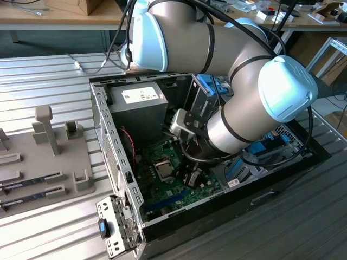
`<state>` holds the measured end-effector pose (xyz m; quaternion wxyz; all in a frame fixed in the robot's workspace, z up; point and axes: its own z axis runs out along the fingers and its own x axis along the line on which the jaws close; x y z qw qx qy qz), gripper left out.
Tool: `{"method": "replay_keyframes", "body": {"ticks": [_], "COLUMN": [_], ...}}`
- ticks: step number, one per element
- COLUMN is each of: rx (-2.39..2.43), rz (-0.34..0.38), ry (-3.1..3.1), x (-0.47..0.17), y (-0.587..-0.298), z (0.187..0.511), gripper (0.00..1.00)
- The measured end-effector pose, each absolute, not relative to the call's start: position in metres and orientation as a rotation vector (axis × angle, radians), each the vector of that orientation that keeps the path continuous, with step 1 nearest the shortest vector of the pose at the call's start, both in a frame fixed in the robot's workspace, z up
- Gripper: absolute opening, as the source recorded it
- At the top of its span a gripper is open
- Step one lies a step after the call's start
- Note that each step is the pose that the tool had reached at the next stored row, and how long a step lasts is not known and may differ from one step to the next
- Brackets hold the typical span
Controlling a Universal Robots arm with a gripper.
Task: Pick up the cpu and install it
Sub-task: 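Install the first cpu locking lever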
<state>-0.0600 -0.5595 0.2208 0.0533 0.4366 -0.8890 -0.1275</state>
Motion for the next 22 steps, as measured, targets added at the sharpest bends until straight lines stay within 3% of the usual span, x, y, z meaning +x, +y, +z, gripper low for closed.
{"method": "replay_keyframes", "body": {"ticks": [22], "rx": [1.332], "rz": [-0.395], "ry": [-2.700], "x": [-0.059], "y": [-0.559], "z": [0.240], "gripper": [0.11]}}
